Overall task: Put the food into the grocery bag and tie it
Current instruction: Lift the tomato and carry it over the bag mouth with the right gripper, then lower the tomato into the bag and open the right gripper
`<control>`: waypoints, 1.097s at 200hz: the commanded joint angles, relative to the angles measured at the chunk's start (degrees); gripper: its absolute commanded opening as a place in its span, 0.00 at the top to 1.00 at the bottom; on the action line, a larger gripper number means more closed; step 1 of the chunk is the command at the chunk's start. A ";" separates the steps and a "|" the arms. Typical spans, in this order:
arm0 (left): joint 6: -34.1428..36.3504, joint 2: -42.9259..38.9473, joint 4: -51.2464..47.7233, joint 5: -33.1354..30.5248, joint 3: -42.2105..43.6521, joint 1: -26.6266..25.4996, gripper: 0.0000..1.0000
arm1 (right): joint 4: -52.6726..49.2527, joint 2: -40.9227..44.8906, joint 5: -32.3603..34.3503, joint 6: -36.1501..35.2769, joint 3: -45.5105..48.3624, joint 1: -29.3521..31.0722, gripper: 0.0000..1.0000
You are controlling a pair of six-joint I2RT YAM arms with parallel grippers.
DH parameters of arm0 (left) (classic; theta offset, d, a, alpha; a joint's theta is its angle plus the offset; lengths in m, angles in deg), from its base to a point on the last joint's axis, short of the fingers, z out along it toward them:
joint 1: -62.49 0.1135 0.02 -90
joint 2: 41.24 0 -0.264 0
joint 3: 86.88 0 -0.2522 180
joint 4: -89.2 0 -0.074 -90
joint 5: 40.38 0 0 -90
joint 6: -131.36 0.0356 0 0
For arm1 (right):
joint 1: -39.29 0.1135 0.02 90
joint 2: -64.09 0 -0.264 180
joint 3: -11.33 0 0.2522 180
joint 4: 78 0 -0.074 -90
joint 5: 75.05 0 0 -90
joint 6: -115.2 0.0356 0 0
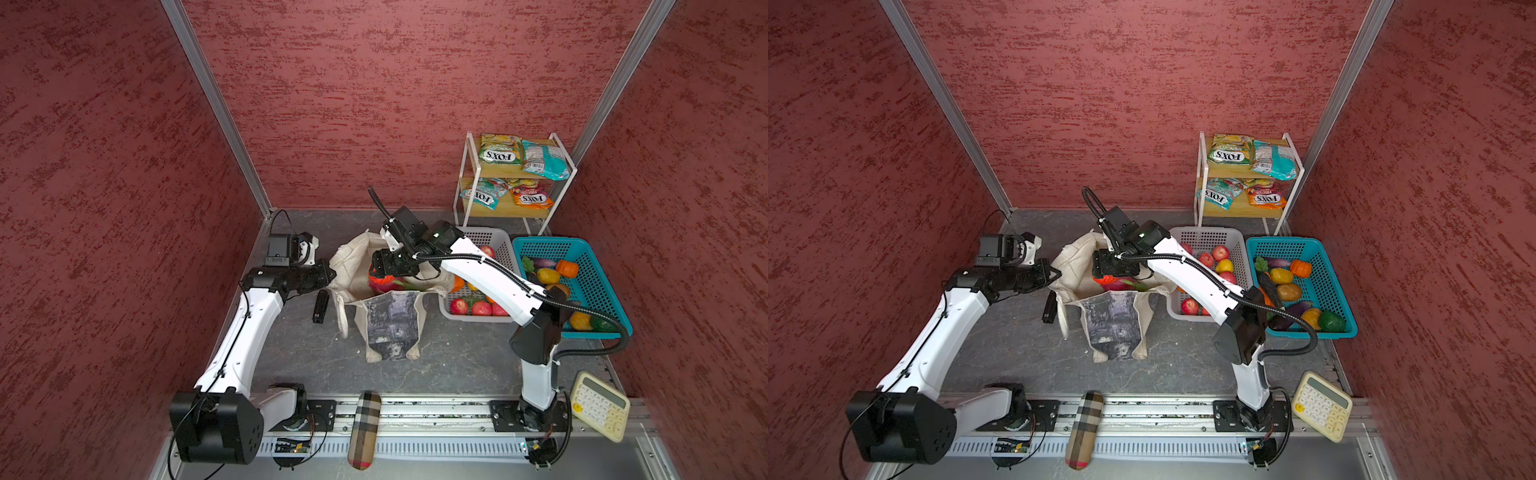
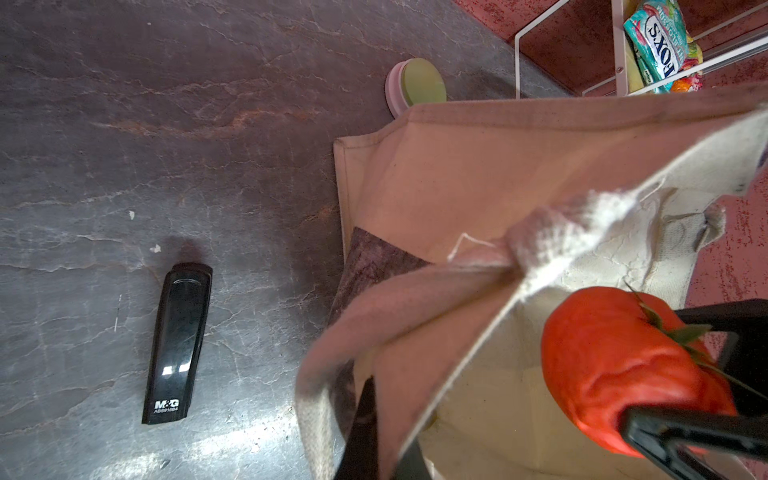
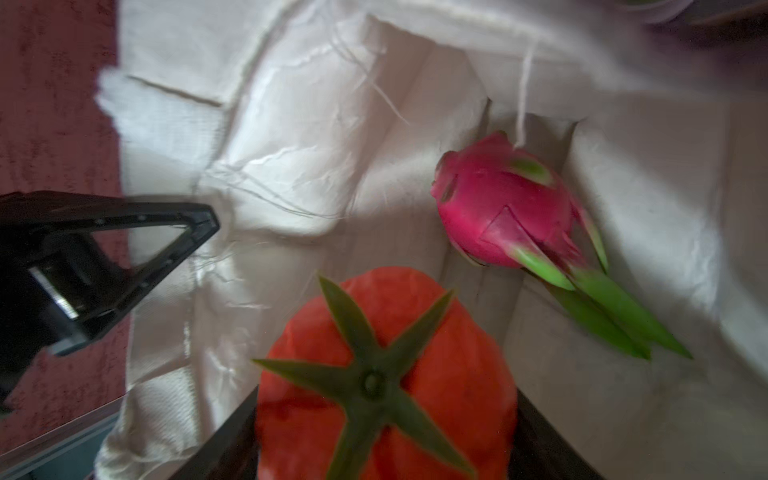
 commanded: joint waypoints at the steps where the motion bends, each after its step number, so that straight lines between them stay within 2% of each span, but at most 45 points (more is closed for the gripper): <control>1: 0.59 -1.24 1.60 -0.16 0.61 -0.22 1.00 | -1.47 -1.83 2.62 -2.19 -1.30 -0.20 0.40; 59: 0.59 -1.21 1.60 -0.16 0.79 -0.48 1.00 | -2.41 -7.47 3.52 -3.03 -1.12 -0.22 0.36; 100: 0.59 -0.99 1.61 -0.33 0.79 -0.66 1.00 | -1.13 -7.04 6.09 -4.02 -0.30 0.16 0.23; 136: 0.59 -0.93 1.54 -0.49 0.79 -0.63 1.00 | 3.92 -3.16 9.87 -5.09 3.72 0.74 0.11; 143: 0.59 -0.88 1.53 -0.45 0.79 -0.66 1.00 | 4.85 -2.37 10.35 -5.26 4.61 0.86 0.02; 146: 0.59 -0.85 1.51 -0.43 0.79 -0.66 1.00 | 5.25 -2.03 10.65 -5.23 4.94 0.92 0.01; 181: 0.63 -0.84 1.56 -0.60 0.79 -0.74 1.00 | 7.20 2.36 14.04 -6.71 4.84 1.65 0.01; 219: 0.59 -0.84 1.42 -0.84 0.79 -0.81 1.00 | 9.70 11.96 22.71 -7.79 0.28 1.84 0.01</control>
